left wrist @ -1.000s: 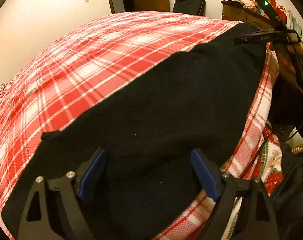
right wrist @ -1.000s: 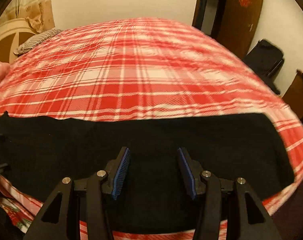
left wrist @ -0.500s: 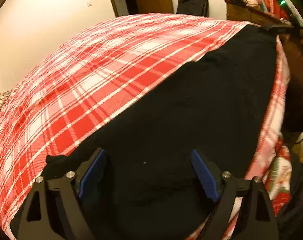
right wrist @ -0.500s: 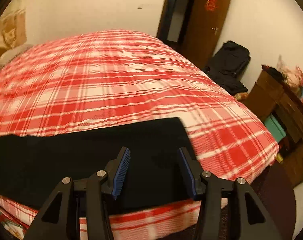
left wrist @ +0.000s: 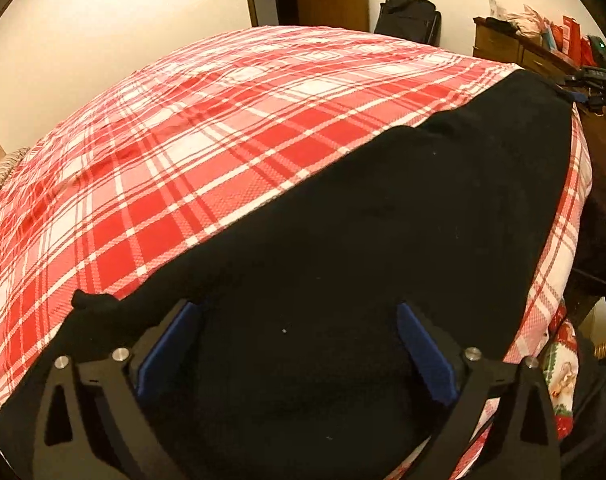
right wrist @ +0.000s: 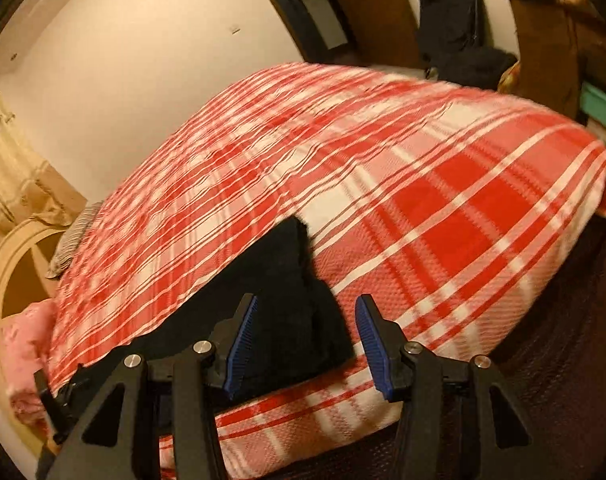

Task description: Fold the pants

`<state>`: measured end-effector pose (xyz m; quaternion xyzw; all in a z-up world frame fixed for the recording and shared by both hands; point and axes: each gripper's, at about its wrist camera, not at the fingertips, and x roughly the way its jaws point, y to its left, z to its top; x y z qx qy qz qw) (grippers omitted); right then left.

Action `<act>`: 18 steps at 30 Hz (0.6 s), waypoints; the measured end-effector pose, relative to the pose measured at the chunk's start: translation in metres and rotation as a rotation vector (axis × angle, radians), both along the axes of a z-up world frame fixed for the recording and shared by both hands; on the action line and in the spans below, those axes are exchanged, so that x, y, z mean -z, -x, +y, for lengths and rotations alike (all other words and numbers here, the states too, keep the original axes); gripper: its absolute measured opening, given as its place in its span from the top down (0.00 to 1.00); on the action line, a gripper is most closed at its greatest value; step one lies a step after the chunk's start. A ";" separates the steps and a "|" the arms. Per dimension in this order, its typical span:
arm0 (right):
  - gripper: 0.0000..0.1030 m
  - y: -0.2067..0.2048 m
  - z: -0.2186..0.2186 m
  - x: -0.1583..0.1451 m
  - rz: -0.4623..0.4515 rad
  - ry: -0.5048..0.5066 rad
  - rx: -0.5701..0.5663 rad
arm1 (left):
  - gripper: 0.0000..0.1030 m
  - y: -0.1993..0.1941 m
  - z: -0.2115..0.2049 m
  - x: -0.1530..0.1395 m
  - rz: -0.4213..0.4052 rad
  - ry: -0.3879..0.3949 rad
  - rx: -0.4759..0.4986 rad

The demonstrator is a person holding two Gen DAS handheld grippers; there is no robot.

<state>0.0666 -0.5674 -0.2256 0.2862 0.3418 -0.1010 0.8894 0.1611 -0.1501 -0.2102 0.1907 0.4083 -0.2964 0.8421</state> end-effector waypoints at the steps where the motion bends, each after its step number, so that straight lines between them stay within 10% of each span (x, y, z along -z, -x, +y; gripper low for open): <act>1: 0.50 -0.001 0.002 0.001 0.009 0.019 0.005 | 0.01 0.000 0.000 -0.001 0.005 0.002 -0.004; 11: 0.53 0.002 -0.002 0.005 0.007 0.041 0.029 | 0.01 -0.003 0.003 -0.008 0.026 0.027 -0.026; 18: 0.72 -0.003 -0.003 0.014 -0.022 -0.004 -0.013 | 0.01 -0.002 0.000 -0.012 0.035 0.038 -0.027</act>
